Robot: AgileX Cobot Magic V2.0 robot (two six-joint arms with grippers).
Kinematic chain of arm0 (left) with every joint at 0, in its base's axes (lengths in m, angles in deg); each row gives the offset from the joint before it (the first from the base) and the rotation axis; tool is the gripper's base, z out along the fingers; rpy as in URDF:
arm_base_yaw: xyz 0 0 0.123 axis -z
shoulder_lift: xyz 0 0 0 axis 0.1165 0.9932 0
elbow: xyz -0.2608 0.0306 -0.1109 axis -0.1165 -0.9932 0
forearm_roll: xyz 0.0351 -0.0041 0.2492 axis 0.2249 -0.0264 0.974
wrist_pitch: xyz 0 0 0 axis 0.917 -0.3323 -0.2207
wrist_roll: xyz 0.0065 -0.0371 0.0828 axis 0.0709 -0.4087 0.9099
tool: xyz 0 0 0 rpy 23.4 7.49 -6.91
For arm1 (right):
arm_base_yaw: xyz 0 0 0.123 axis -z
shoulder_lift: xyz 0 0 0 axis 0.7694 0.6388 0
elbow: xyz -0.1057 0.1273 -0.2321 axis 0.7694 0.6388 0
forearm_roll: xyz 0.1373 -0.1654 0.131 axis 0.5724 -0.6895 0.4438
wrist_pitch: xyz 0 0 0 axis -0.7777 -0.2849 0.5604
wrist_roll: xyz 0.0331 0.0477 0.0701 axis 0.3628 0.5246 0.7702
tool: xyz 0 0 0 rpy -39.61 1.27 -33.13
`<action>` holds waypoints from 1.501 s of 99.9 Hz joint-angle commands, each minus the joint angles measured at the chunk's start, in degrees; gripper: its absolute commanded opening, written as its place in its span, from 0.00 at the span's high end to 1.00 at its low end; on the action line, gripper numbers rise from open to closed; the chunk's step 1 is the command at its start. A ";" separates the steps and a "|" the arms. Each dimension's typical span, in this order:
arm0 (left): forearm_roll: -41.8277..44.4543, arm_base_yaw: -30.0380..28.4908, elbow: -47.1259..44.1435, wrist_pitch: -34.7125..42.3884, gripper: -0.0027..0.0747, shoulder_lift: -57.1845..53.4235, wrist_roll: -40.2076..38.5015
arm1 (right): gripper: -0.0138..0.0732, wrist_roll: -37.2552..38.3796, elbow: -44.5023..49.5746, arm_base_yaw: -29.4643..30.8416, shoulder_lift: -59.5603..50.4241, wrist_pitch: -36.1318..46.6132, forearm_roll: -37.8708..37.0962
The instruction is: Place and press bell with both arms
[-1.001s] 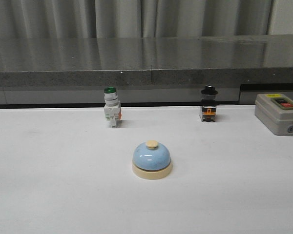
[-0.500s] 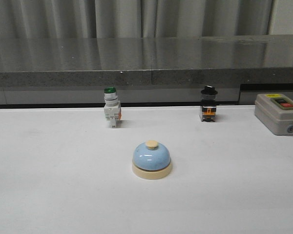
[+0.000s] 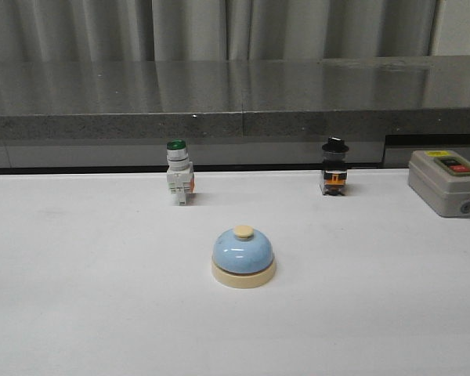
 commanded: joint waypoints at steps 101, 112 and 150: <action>0.00 -0.03 -1.23 5.08 0.99 -2.01 -0.21 | 0.92 -0.06 -51.35 -31.09 55.98 -36.44 1.69; 0.00 -0.03 -1.23 5.08 0.99 -2.01 -0.21 | 0.92 -0.11 -54.98 -31.96 59.96 -39.33 1.69; 0.00 -0.03 -1.23 5.08 0.99 -2.01 -0.21 | 0.92 -0.11 -60.72 -32.73 69.00 -45.38 3.64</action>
